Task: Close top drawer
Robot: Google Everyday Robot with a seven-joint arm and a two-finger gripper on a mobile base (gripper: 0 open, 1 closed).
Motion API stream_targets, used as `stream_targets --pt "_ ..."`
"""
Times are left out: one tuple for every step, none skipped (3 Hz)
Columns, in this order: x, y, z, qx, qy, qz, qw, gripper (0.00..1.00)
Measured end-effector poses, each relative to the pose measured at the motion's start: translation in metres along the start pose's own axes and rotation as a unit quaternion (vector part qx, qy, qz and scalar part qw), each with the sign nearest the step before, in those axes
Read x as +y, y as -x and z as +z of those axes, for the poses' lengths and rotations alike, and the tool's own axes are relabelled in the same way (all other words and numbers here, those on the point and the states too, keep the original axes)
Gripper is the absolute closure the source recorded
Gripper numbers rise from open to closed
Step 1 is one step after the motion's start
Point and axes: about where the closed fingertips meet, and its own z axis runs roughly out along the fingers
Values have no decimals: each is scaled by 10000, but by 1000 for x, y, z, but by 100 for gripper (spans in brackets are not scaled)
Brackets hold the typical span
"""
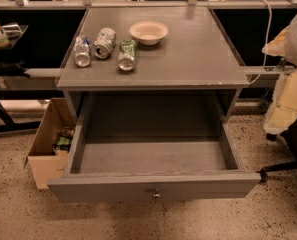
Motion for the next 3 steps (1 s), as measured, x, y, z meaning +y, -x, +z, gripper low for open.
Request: stream_targets --pt "0 0 0 0 0 0 10000 0" --pt "1 4 4 -12 1 -80 10000 0" --pt "2 4 6 -14 3 -99 10000 0"
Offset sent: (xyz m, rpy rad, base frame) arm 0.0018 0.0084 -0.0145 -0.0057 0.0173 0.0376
